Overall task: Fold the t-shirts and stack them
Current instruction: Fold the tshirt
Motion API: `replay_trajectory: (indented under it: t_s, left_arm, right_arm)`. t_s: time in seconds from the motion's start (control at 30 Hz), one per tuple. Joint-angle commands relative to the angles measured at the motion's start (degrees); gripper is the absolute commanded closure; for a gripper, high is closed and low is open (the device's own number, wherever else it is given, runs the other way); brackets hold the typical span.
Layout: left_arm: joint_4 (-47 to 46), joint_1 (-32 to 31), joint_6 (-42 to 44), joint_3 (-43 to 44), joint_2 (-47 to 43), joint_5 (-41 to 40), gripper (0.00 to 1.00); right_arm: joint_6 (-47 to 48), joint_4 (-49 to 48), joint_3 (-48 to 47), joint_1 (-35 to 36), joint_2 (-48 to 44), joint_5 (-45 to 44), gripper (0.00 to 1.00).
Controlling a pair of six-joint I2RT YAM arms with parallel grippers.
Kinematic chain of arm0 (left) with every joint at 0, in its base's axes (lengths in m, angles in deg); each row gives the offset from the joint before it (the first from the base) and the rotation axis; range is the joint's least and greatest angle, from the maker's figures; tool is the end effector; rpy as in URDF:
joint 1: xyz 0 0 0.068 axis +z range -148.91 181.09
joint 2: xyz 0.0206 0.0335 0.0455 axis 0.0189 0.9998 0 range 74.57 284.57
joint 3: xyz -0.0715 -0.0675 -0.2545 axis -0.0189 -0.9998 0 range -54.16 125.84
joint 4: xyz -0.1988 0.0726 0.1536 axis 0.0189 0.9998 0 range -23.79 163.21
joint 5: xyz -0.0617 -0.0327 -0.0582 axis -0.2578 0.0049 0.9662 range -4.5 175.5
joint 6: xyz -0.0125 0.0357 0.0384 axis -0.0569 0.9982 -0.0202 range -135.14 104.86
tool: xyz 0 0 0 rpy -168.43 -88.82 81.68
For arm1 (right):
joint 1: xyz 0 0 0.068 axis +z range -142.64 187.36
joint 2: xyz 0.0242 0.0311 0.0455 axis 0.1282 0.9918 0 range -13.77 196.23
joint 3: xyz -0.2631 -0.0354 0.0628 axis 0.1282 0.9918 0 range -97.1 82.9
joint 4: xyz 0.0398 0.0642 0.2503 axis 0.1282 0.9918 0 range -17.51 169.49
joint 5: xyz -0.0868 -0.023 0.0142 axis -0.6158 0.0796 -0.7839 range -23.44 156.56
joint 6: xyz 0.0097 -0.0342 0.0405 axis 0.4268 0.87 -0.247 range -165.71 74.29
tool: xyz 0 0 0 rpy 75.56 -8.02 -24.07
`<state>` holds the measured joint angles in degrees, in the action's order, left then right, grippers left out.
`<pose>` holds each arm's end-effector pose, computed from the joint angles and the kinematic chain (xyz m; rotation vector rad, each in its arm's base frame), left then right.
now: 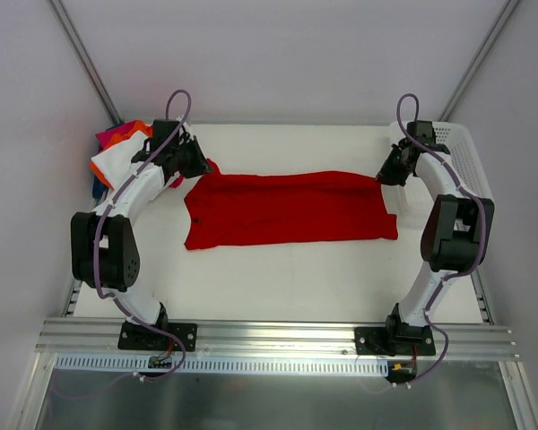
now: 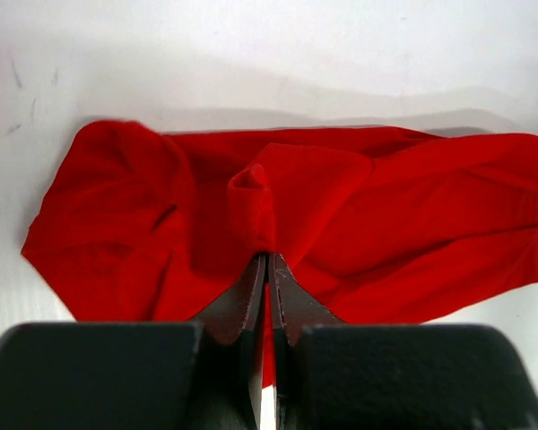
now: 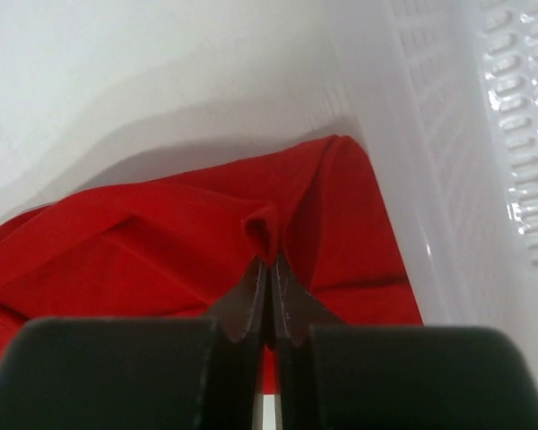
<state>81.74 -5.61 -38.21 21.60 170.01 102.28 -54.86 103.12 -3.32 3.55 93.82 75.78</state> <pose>0.3804 -0.0550 0.2880 -0.1481 2.2168 -0.6104 0.4165 -0.0221 0.2457 0.2113 2.4684 0.2390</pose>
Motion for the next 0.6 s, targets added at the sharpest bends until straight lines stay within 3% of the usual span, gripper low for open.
replay_trajectory:
  t_s: [0.0,0.47,0.53,0.57]
  left_arm:
    - [-1.8,-0.2,0.1,-3.4,-3.6,-3.7,1.00]
    - [-4.9,-0.9,-4.7,-17.9,-11.1,-12.8,1.00]
    - [-4.9,-0.9,-5.4,-19.2,-11.4,-14.0,1.00]
    - [-4.8,-0.9,-6.5,-20.6,-11.5,-15.1,1.00]
  right_arm:
    - [0.1,0.7,2.3,0.0,-5.2,-3.1,1.00]
    - [-1.5,2.5,11.5,0.4,-7.6,-11.8,0.99]
    - [-1.8,2.7,12.5,0.4,-6.9,-12.5,0.67]
    - [-2.1,2.6,12.8,0.6,-6.7,-13.2,0.18]
